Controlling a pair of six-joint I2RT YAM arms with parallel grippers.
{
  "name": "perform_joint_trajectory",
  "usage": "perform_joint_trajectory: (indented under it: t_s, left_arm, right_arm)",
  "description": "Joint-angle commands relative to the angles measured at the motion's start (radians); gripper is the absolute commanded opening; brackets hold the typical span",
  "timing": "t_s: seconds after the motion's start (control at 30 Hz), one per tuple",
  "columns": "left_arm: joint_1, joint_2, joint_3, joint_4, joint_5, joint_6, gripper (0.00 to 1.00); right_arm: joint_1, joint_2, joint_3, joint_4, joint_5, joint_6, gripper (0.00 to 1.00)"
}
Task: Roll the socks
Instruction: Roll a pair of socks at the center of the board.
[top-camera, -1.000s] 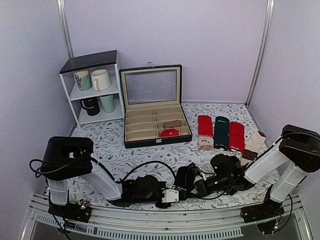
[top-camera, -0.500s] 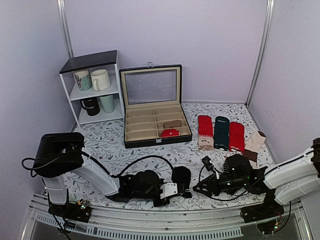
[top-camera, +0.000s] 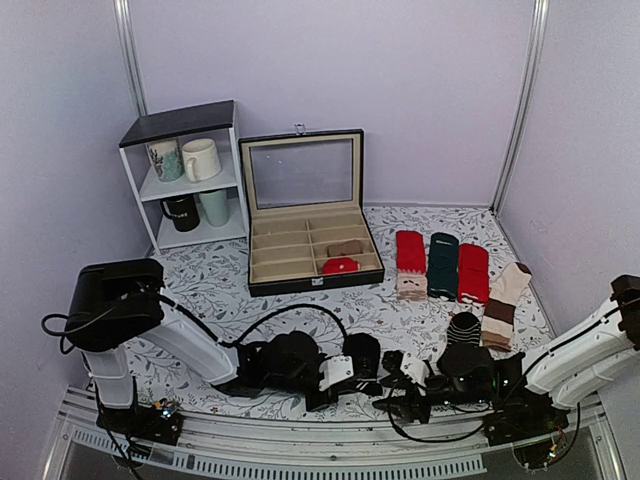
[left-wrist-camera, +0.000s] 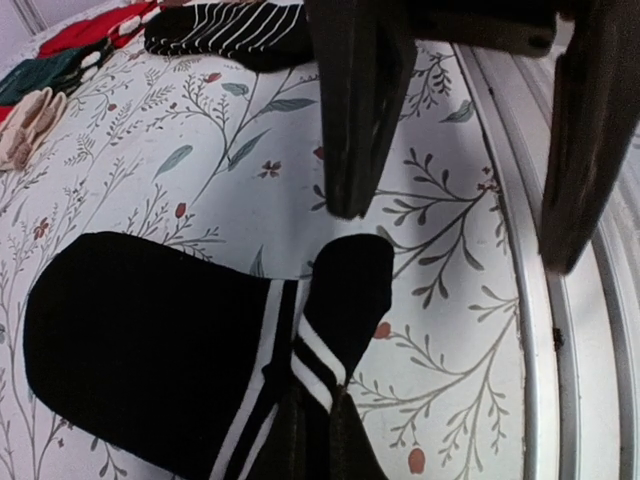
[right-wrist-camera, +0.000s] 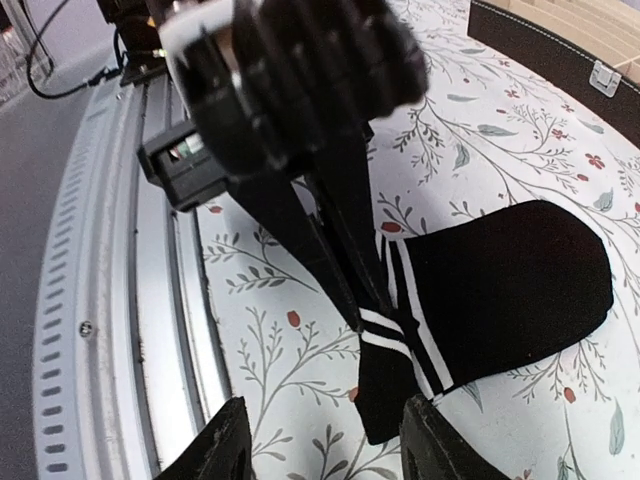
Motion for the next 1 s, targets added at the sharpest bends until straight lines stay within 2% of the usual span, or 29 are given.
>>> perform_joint_trajectory:
  t_s: [0.0, 0.13, 0.27, 0.53, 0.73, 0.97]
  left_arm:
    - [0.017, 0.070, -0.028, -0.194, 0.019, -0.026, 0.00]
    - [0.018, 0.078, -0.029, -0.196, 0.028, -0.033, 0.00]
    - [0.019, 0.083, -0.027, -0.195, 0.029, -0.033, 0.00]
    - [0.024, 0.091, -0.023, -0.195, 0.034, -0.034, 0.00]
    - [0.027, 0.098, -0.023, -0.197, 0.034, -0.033, 0.00]
    - [0.026, 0.105, -0.019, -0.195, 0.038, -0.033, 0.00]
  right_arm:
    - [0.040, 0.124, 0.058, 0.075, 0.140, -0.097, 0.52]
    - [0.050, 0.176, 0.074, 0.121, 0.203, -0.159, 0.52]
    - [0.050, 0.204, 0.086, 0.136, 0.198, -0.201, 0.52]
    - [0.050, 0.321, 0.115, 0.128, 0.165, -0.155, 0.45]
    - [0.050, 0.330, 0.099, 0.119, 0.198, -0.117, 0.39]
    - [0.050, 0.246, 0.061, 0.115, 0.266, -0.062, 0.43]
